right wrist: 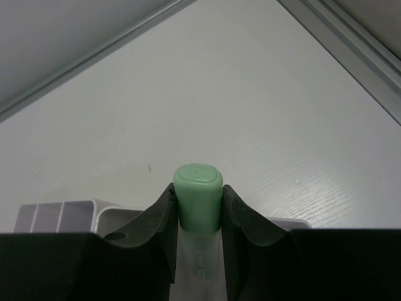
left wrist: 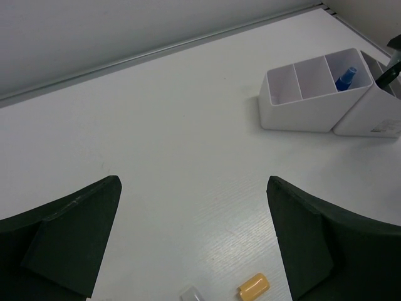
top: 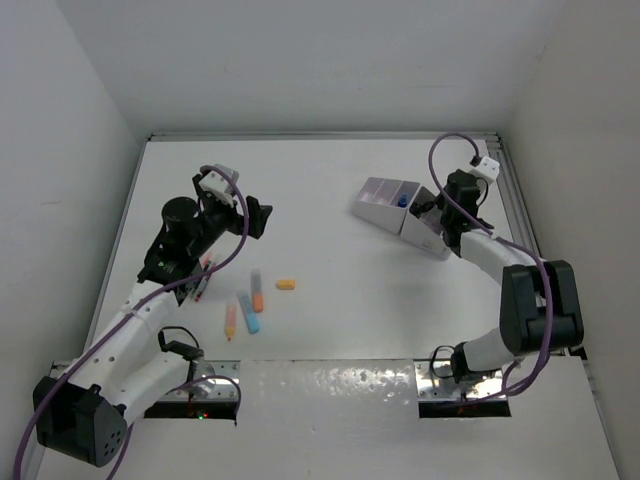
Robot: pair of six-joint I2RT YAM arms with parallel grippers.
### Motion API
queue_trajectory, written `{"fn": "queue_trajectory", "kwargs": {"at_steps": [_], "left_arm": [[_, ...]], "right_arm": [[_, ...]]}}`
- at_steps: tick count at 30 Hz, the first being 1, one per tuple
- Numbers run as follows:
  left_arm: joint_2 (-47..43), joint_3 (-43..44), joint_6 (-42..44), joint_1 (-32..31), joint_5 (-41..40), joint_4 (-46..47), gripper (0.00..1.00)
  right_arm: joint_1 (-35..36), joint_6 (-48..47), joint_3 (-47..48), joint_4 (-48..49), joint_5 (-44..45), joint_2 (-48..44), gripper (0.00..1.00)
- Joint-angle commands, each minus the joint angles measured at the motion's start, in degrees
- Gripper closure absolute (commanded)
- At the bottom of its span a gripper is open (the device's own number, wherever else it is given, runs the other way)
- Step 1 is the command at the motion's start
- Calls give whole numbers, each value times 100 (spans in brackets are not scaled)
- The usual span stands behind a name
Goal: Sort the stationery into containers
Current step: Place the pen in the storage box, then pick up the pen from the center of the board.
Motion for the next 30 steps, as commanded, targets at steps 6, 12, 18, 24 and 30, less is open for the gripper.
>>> {"fn": "queue_trajectory", "kwargs": {"at_steps": [6,12,18,24,30], "left_arm": [[-51,7,101,81,-138,117,0],[-51,-10,137,81,-208,-14,0],[-15,138,84,81,-541,-830,6],[265,402,-197,81,-972,-2543,53],[871,525,-408,45,-1416,-2634,55]], "right_arm": [[-10,-236,-84,366,-94,121,57],[-1,-429,-5,172,-516,-291,33],[306,-798,285,-469,-437,-1081,31],[1237,-1291,681,-1760,-1145,-1584,63],[2782,-1537,497,-2254,-1940,-1033,47]]}}
